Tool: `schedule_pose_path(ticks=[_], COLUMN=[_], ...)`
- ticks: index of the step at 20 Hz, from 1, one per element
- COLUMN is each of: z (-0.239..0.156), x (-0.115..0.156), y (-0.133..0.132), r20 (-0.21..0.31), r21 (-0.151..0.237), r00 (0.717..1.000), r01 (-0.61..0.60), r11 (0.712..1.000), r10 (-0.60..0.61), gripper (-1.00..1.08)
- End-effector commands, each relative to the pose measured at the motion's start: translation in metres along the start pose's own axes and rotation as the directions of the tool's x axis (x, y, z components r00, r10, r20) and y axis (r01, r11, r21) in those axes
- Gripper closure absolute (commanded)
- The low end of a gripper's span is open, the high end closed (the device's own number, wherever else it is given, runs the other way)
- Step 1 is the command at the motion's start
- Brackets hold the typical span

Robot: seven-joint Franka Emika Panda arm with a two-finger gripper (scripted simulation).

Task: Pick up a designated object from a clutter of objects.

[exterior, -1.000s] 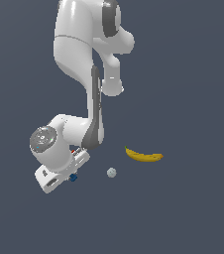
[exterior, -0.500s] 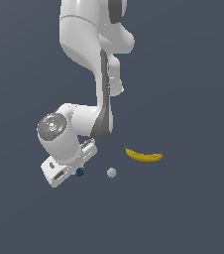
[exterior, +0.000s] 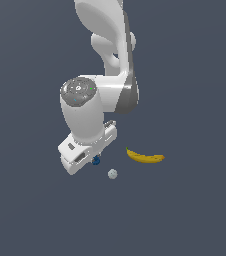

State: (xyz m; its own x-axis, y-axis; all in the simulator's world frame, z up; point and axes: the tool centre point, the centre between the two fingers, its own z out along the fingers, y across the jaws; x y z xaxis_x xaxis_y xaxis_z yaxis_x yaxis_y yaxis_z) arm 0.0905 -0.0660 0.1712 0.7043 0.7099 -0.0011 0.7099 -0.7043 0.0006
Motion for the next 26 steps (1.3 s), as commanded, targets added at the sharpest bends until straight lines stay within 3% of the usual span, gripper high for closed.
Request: schedule_pose_path(ticks=[1, 19, 26], z=[-0.024, -0.195, -0.245], x=[0.011, 0.089, 0.114], y=[-0.019, -0.148, -0.183], r20=[0.001, 0.001, 0.0], r21=[-0.001, -0.001, 0.0], r00=[1.0, 1.0, 1.0], r01=[0.0, 0.0, 0.0], r11=[1.0, 1.0, 1.0], r10=[0.0, 0.0, 0.0], gripper=[1.08, 1.08, 1.08])
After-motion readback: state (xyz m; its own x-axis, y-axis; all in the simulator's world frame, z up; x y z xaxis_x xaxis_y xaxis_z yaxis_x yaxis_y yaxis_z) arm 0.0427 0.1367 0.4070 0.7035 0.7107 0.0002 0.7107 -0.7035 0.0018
